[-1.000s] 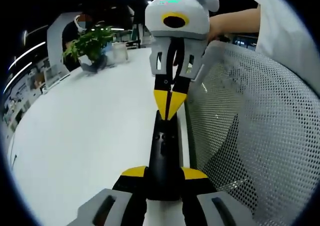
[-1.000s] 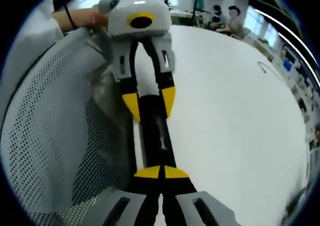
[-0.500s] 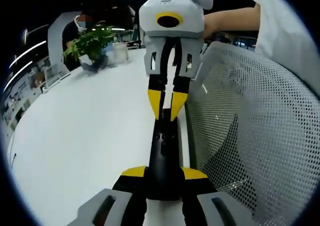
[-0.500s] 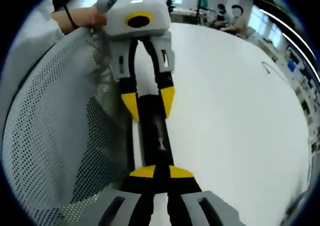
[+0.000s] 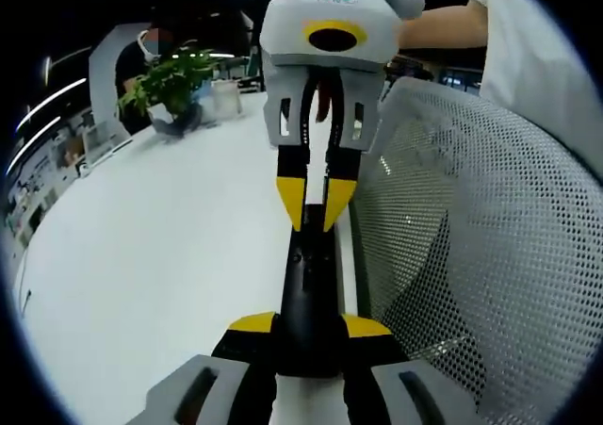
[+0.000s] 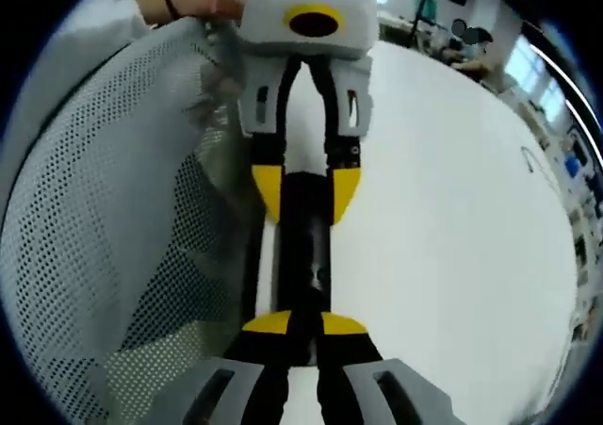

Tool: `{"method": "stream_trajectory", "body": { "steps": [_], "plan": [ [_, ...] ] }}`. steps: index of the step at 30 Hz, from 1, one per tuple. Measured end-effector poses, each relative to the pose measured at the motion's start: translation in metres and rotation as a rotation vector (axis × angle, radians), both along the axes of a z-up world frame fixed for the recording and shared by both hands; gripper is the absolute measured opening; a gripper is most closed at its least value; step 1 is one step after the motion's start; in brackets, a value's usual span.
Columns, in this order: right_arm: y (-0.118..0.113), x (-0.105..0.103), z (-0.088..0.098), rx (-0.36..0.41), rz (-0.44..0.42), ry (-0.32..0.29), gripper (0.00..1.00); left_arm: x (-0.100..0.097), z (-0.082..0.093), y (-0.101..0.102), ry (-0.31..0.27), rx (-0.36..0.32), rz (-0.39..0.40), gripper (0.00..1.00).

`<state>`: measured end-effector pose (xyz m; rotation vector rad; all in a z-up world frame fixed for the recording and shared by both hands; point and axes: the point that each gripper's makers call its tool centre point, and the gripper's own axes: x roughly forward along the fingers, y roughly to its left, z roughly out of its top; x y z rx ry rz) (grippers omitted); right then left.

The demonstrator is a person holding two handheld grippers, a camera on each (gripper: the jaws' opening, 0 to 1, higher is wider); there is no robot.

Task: Press the specified remote control buttons in sequence, fully releasing each button before pressing the next.

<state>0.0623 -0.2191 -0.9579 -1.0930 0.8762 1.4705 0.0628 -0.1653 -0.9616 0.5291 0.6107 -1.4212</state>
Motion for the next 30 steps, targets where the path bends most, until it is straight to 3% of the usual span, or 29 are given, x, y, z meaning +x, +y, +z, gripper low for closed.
{"method": "stream_trajectory", "body": {
  "steps": [5,9,11,16,19,30],
  "plan": [
    [0.0006,0.0025,-0.0011,-0.035,-0.093,0.087,0.06,0.0,0.0,-0.0002,0.001,0.0,-0.004,0.24],
    [-0.0014,0.0023,-0.0008,-0.019,-0.08,0.064,0.07,0.0002,0.0,-0.0006,0.0,0.001,-0.007,0.24],
    [-0.0001,0.0027,0.0003,0.04,-0.148,0.083,0.06,0.0002,0.0001,-0.0006,0.0,0.001,-0.007,0.24],
    [-0.0008,0.0006,0.0037,0.225,-0.143,-0.008,0.06,-0.0001,0.0002,-0.0004,-0.002,0.001,-0.006,0.24],
    [-0.0008,0.0007,0.0046,0.312,-0.214,-0.001,0.06,-0.0004,0.0003,-0.0003,-0.003,0.002,-0.006,0.24],
    [0.0066,0.0001,0.0035,0.232,-0.132,0.039,0.06,-0.0008,0.0004,-0.0001,-0.002,0.001,-0.002,0.24]
  ]
}}
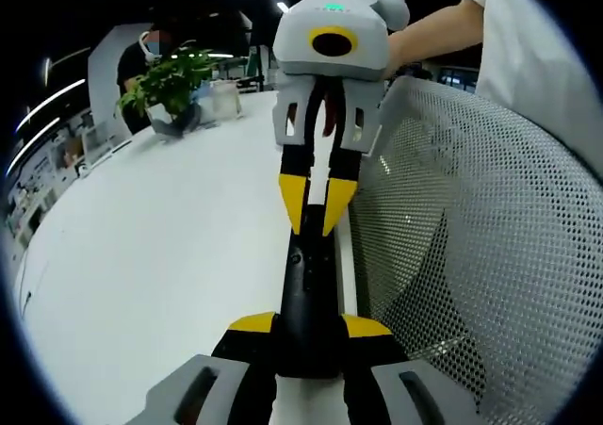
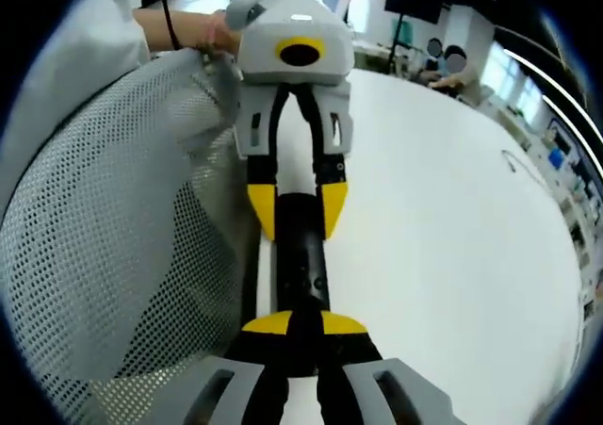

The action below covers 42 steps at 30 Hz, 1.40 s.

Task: Press the specified remote control buttons in sequence, fully releasing each button before pressing the next.

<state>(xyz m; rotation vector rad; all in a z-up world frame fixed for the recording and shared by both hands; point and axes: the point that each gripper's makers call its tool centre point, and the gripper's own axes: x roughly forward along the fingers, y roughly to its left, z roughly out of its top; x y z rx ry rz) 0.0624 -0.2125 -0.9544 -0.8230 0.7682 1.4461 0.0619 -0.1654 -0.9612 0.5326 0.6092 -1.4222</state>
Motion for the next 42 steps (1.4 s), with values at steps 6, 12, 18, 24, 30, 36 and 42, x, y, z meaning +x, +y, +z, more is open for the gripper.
{"method": "stream_trajectory", "body": {
  "steps": [6,12,18,24,30,36,42],
  "plan": [
    [0.0,0.001,-0.003,-0.199,0.032,0.067,0.05,0.0,0.0,0.0,0.001,-0.002,0.002,0.24],
    [-0.001,0.002,-0.003,-0.152,-0.002,0.067,0.05,0.001,0.0,0.0,0.006,-0.007,0.003,0.24],
    [-0.003,0.002,0.0,0.021,-0.052,0.029,0.06,0.001,0.0,0.0,0.002,-0.004,0.002,0.24],
    [0.001,0.001,0.001,0.057,-0.046,0.011,0.06,0.001,0.0,-0.001,0.002,-0.003,0.002,0.24],
    [0.006,0.0,0.0,-0.001,0.018,-0.007,0.04,0.001,0.0,-0.001,0.002,-0.002,0.002,0.24],
    [0.006,0.001,-0.003,-0.14,0.033,0.008,0.04,0.001,-0.001,-0.001,0.003,-0.002,0.005,0.24],
    [0.007,0.001,-0.005,-0.235,0.014,0.016,0.04,0.001,-0.001,-0.001,0.003,-0.003,0.006,0.24]
  ]
}}
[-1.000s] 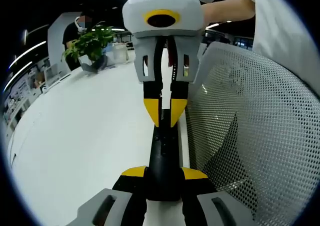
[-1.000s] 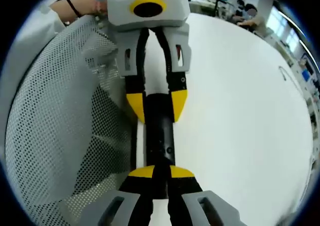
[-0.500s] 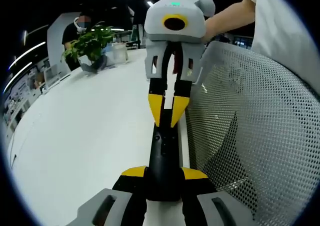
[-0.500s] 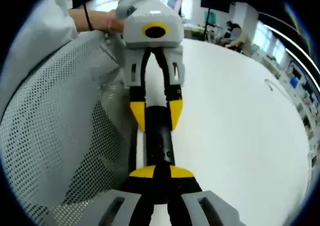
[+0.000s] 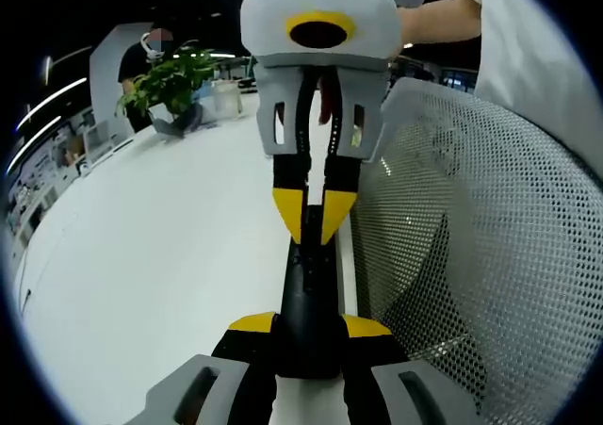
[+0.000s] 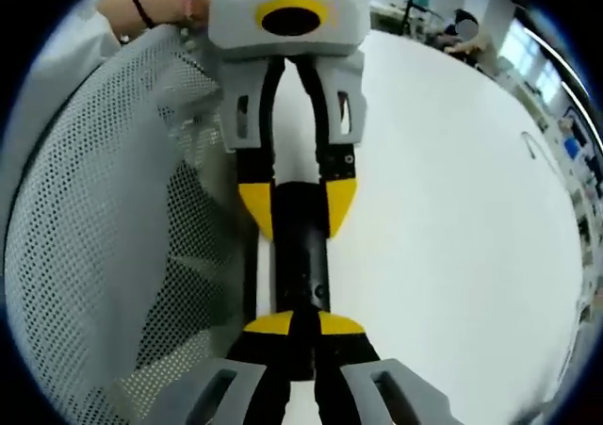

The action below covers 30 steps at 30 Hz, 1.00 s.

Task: Press the specified remote control buttons in sequence, fully releasing each button before pressing the next.

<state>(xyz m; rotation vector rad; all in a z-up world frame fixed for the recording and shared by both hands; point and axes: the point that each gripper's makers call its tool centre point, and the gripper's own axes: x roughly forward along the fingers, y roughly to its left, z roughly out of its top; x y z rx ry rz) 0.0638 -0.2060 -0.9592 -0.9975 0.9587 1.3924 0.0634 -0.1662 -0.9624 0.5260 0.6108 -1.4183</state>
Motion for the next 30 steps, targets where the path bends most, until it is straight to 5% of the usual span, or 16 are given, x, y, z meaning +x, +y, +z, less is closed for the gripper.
{"method": "stream_trajectory", "body": {
  "steps": [3,4,10,14,19,30],
  "plan": [
    [-0.0004,0.0013,0.0001,0.022,-0.045,0.001,0.04,0.0001,0.0,0.0001,0.001,0.0,0.001,0.24],
    [-0.0002,0.0017,0.001,0.081,-0.113,0.028,0.04,0.0001,0.0001,0.0001,0.0,0.001,0.001,0.24],
    [-0.0024,0.0005,0.0032,0.182,-0.107,-0.013,0.04,0.0,0.0002,0.0,-0.002,0.002,0.001,0.24],
    [-0.0009,0.0018,0.0051,0.275,-0.192,-0.019,0.04,0.0,0.0004,-0.0003,-0.003,0.001,0.004,0.24],
    [0.0004,-0.0007,0.0051,0.246,-0.085,-0.105,0.03,-0.0001,0.0005,-0.0004,-0.002,0.0,0.002,0.24],
    [0.0024,-0.0039,0.0041,0.189,-0.009,-0.148,0.01,-0.0005,0.0007,-0.0003,-0.005,0.001,-0.002,0.24]
  ]
}}
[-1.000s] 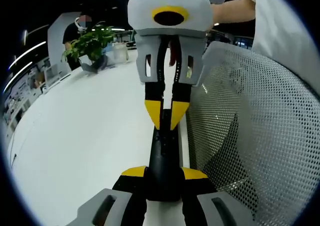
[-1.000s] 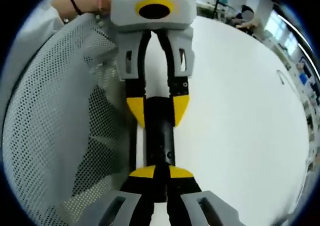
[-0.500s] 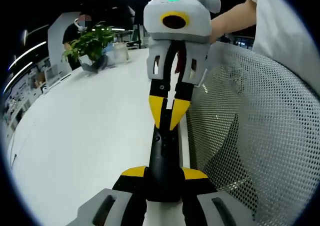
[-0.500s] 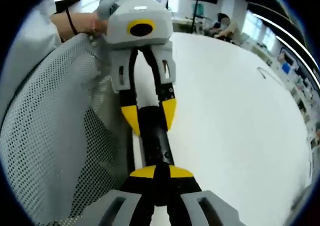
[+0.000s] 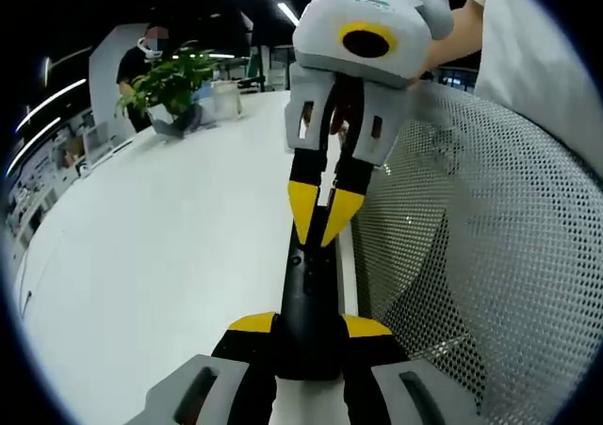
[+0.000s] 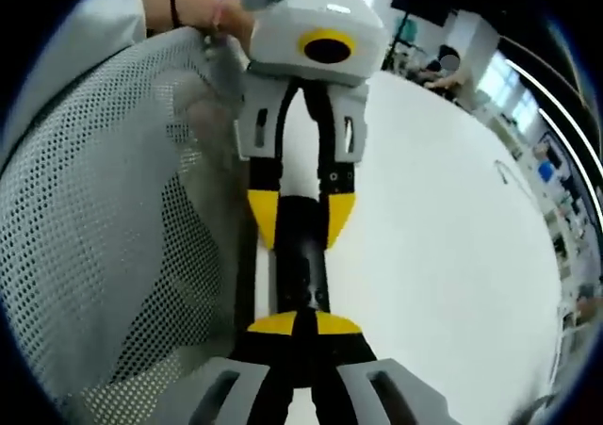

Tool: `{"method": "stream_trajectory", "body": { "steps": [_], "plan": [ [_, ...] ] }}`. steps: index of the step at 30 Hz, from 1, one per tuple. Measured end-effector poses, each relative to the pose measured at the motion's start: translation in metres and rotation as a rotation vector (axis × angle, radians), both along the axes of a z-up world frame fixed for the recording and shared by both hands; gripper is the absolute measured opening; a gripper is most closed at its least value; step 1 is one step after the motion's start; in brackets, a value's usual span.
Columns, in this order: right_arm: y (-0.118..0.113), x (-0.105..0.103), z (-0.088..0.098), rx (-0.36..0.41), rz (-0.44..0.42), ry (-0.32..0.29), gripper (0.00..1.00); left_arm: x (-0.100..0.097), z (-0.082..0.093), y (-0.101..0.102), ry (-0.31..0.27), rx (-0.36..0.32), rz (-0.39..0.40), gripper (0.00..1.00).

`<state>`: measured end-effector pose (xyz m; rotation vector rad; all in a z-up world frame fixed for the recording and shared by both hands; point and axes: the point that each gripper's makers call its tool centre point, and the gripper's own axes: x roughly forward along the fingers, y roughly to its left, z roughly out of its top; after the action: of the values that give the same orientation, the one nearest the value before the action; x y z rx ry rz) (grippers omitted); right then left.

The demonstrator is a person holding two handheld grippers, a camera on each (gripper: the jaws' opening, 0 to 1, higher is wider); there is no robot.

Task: Press the specified remote control buttons in sequence, fully releasing each button before pressing the next.

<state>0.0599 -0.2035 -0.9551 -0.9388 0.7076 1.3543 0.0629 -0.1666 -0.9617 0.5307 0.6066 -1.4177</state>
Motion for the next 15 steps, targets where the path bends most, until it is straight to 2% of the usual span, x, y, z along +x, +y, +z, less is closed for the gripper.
{"method": "stream_trajectory", "body": {
  "steps": [6,15],
  "plan": [
    [0.0005,0.002,0.0006,0.002,-0.011,-0.008,0.0,0.0001,0.0001,-0.0001,-0.002,-0.002,-0.002,0.24],
    [-0.0006,0.0025,0.0,-0.003,-0.033,0.06,0.0,0.0007,0.0003,-0.001,-0.001,-0.004,0.0,0.25]
  ]
}}
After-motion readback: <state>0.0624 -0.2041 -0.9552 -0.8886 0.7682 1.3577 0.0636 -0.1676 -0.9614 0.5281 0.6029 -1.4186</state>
